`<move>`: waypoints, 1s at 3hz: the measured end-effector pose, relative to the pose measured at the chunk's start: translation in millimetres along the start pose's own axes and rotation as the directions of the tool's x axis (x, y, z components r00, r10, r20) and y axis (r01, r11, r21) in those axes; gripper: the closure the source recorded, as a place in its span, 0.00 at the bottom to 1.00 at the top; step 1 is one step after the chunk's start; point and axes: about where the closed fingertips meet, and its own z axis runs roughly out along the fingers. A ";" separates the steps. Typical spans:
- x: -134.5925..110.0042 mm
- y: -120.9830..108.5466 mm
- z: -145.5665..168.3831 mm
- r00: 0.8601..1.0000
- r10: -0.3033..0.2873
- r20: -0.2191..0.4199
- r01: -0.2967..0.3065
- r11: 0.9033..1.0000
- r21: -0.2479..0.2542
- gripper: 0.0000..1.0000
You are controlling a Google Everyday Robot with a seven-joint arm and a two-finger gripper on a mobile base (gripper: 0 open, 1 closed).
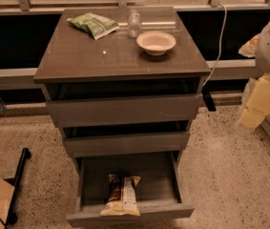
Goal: Pick brown chip bag from bottom drawer and place on counter
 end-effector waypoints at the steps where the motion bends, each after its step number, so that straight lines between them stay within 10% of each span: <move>1: 9.4 3.3 36.0 0.991 0.134 0.000 -0.134 0.991 -0.016 0.00; 3: 8.2 3.3 59.9 0.982 0.187 -0.028 -0.188 0.982 -0.035 0.00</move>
Offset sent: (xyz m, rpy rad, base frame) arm 0.0047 -0.0017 -0.0314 0.0405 0.0299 -0.1042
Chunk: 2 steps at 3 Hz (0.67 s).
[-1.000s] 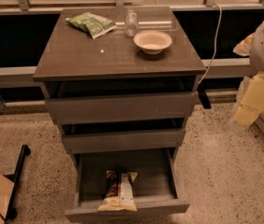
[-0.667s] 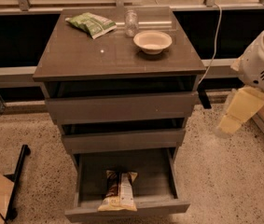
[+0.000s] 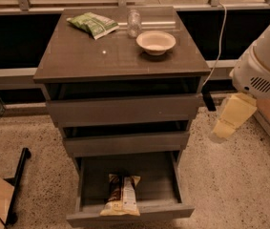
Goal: Pick brown chip bag from bottom drawer and place on counter
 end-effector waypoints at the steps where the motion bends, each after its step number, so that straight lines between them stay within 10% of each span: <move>1: -12.1 7.9 50.5 0.996 0.088 0.002 -0.088 0.993 -0.084 0.00; 2: -17.2 18.0 108.8 0.977 0.213 0.000 -0.209 0.961 -0.183 0.00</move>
Offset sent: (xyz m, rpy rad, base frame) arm 0.0316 0.0600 -0.1634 0.2642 0.2895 -0.2549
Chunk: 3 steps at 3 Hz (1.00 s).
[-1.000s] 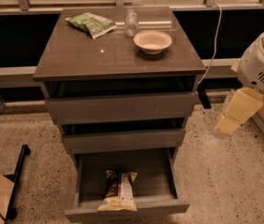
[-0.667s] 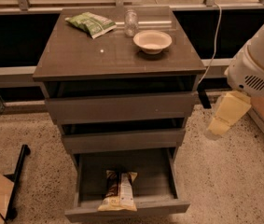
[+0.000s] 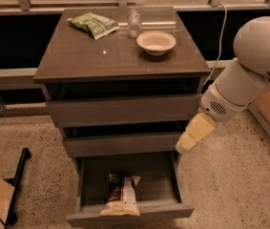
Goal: Pick brown chip bag from bottom drawer and place on counter
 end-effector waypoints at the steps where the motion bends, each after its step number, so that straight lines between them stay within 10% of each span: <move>1: 0.0 0.0 0.1 1.000 0.000 0.000 0.000 1.000 0.000 0.00; 3: -28.4 -2.0 91.3 0.986 0.155 0.067 -0.142 0.977 -0.159 0.00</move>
Offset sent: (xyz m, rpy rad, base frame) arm 0.0360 0.0497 -0.0818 0.2339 0.1200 -0.1239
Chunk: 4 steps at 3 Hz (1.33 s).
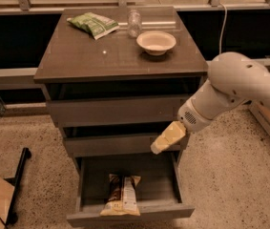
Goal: Pick brown chip bag from bottom drawer and place on counter
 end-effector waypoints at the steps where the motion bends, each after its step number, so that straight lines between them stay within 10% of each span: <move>1: 1.3 -14.0 56.4 0.994 0.106 -0.006 -0.107 0.992 -0.063 0.00; 3: 2.7 -14.7 76.1 0.991 0.132 -0.026 -0.134 0.987 -0.086 0.00; 4: -4.9 -8.0 124.1 0.981 0.189 -0.043 -0.193 0.969 -0.151 0.00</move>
Offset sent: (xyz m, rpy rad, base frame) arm 0.0112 0.0123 -0.0490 0.0463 0.0751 -0.0656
